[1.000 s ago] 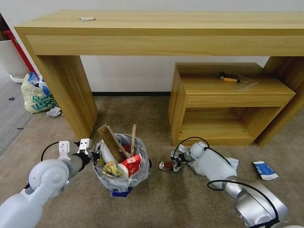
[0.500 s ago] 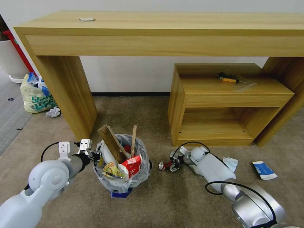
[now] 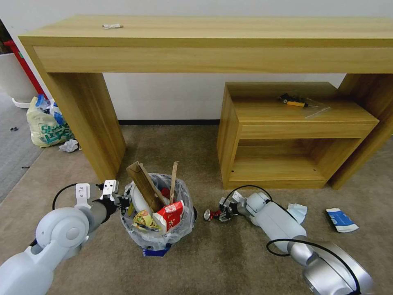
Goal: Pick up the trash bin and place the garbage on the floor into it.
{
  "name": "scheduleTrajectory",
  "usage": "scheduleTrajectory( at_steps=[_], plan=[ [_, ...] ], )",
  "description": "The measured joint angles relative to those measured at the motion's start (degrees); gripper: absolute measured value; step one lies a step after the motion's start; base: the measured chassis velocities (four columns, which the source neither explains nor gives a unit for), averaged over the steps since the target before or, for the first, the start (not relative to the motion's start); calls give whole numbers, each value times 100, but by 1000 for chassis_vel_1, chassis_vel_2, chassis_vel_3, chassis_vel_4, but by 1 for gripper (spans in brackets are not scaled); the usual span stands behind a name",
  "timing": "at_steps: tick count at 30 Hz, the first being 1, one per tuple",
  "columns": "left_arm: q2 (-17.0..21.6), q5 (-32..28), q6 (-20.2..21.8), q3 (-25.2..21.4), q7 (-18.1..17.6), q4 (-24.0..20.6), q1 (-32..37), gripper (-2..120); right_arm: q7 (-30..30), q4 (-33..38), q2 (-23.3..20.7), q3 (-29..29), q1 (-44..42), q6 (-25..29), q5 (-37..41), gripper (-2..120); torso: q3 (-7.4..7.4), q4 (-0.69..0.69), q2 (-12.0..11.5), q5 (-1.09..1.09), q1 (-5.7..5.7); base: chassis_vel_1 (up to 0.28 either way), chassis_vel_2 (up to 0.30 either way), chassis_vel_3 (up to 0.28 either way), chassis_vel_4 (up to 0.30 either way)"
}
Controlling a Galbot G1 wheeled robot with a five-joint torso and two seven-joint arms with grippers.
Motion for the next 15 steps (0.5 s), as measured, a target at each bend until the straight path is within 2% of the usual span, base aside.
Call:
scheduleTrajectory(
  at_steps=[2, 6, 8, 11, 12, 15],
  plan=[
    [0, 3, 0, -1, -3, -21, 19, 0, 37, 193, -83, 8, -88, -64, 127, 51, 2, 1, -1, 3, 2, 0, 0, 0, 0],
    [28, 0, 0, -14, -6, -57, 31, 0, 69, 632, -273, 97, -216, -207, 405, 40, 0, -6, -1, -6, 2, 0, 0, 0, 0],
    [39, -12, 0, -18, -8, -80, 31, 0, 70, 814, -340, 132, -270, -233, 500, 35, 0, -6, -1, -2, 2, 0, 0, 0, 0],
    [42, -36, 0, -17, -36, -105, 34, 0, 119, 1277, -509, 236, -406, -283, 816, 21, -2, -5, -1, -7, 2, 0, 0, 0, 0],
    [42, -36, 0, -17, -36, -105, 34, 0, 119, 1277, -509, 236, -406, -283, 816, 21, -2, -5, -1, -7, 2, 0, 0, 0, 0],
    [34, -36, 0, 3, -43, -111, 35, 0, 172, 1483, -566, 380, -505, -233, 967, 5, -2, -6, -1, -5, 2, 0, 0, 0, 0]
  ],
)
